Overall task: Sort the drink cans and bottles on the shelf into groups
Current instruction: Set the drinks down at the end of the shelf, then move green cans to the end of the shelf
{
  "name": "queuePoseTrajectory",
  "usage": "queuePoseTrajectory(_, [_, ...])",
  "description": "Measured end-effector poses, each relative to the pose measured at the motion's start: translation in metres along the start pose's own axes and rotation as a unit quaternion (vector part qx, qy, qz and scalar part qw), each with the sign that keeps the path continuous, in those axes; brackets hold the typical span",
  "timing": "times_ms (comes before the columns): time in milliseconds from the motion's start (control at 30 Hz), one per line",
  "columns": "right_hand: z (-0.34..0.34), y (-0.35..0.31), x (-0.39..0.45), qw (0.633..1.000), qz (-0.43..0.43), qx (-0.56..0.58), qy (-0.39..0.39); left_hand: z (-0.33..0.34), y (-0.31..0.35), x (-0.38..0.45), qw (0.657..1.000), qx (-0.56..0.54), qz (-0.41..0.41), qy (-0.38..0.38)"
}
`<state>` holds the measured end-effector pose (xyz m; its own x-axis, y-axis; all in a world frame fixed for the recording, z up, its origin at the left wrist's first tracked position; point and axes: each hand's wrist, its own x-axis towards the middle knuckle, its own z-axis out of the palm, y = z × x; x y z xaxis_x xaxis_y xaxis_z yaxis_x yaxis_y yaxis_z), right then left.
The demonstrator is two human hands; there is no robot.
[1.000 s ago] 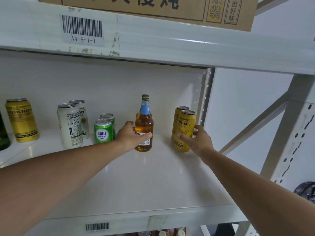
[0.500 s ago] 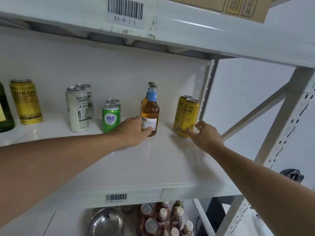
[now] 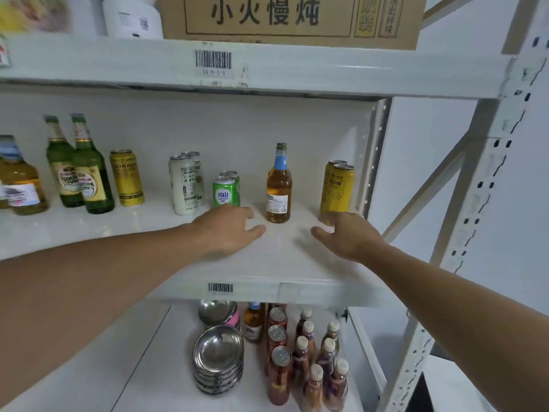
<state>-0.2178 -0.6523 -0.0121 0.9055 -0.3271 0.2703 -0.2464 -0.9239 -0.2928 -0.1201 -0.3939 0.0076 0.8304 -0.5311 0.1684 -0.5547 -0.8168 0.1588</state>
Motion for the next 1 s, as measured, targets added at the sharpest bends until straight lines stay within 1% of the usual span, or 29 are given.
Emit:
queuePoseTrajectory(200, [0.009,-0.025,-0.015,0.997,-0.041,0.027,-0.06,-0.01,-0.007,-0.053,0.998,0.03,-0.054,-0.01])
queuePoseTrajectory(300, [0.014,-0.049,-0.018,0.995,-0.071,0.037,-0.065,-0.022,-0.026,-0.079,0.995,0.053,-0.08,-0.003])
queuePoseTrajectory(500, [0.032,-0.119,-0.031,0.987,-0.124,0.074,-0.069,-0.044,-0.086,-0.138,0.987,0.01,-0.16,-0.005])
queuePoseTrajectory(767, [0.06,-0.257,-0.054,0.975,-0.184,0.085,-0.09,-0.073,-0.202,-0.226,0.973,0.031,-0.227,0.017])
queuePoseTrajectory(900, [0.077,-0.342,-0.069,0.965,-0.199,0.127,-0.115,-0.089,-0.267,-0.275,0.969,0.029,-0.246,0.027])
queuePoseTrajectory(1000, [0.092,-0.408,-0.083,0.959,-0.236,0.102,-0.118,-0.102,-0.316,-0.31,0.966,0.027,-0.255,0.021])
